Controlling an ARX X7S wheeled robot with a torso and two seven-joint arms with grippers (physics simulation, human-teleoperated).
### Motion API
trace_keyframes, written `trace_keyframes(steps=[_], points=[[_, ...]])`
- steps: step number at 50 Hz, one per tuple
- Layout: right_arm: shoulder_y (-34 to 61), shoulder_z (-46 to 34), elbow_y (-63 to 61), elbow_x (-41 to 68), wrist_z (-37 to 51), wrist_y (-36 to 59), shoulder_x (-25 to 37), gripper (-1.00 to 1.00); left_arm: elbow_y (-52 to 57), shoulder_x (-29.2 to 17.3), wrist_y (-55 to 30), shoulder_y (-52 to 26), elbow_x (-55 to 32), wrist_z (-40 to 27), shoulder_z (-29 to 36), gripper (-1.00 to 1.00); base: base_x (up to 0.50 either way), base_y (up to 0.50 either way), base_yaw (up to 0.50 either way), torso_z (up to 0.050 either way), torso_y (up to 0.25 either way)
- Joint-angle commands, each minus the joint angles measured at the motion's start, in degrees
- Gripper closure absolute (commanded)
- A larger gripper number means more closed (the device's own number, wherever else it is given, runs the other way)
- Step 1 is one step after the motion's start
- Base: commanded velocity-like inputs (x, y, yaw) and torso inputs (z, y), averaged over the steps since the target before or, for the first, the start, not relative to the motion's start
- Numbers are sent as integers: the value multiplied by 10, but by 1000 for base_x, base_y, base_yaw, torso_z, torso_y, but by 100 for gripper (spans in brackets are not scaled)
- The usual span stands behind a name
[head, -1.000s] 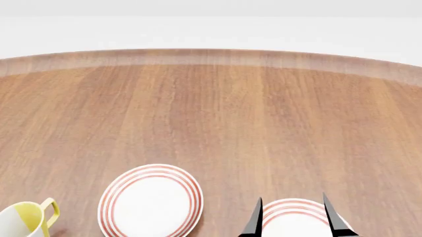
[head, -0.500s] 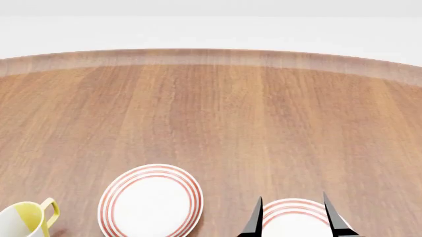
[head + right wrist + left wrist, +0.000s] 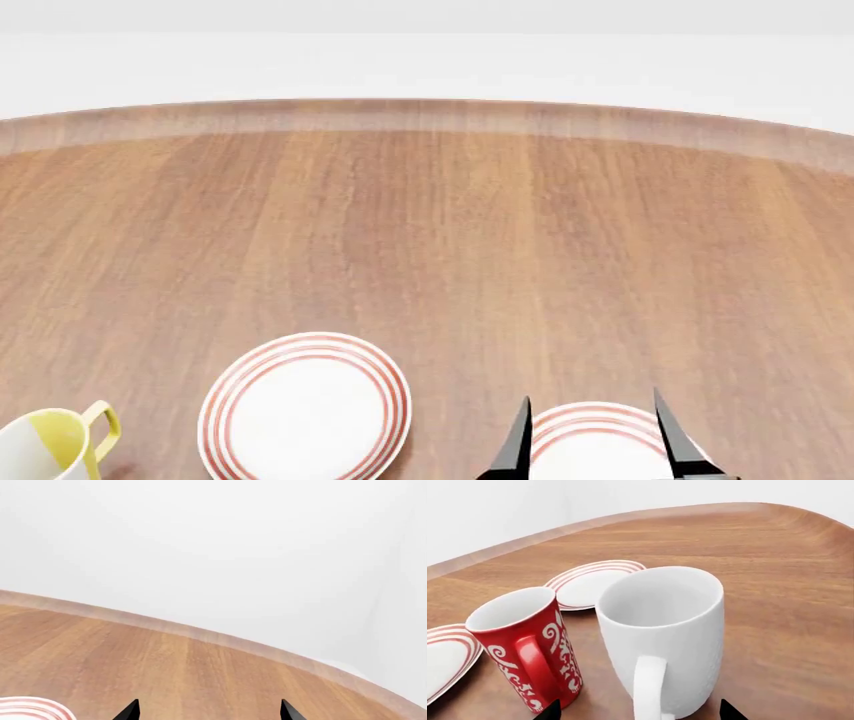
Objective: Put the white mug on the left plate.
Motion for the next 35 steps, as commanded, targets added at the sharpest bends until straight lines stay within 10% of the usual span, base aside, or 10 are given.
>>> trace_keyframes(steps=[1, 35], points=[[1, -1, 3, 3, 3, -2, 2, -100, 4, 0, -5, -4, -5, 1, 2, 100, 0, 0, 0, 0, 0], [6, -8, 14, 10, 8, -8, 6, -100, 136, -39, 21, 88, 21, -50, -20, 100, 0, 0, 0, 0, 0]])
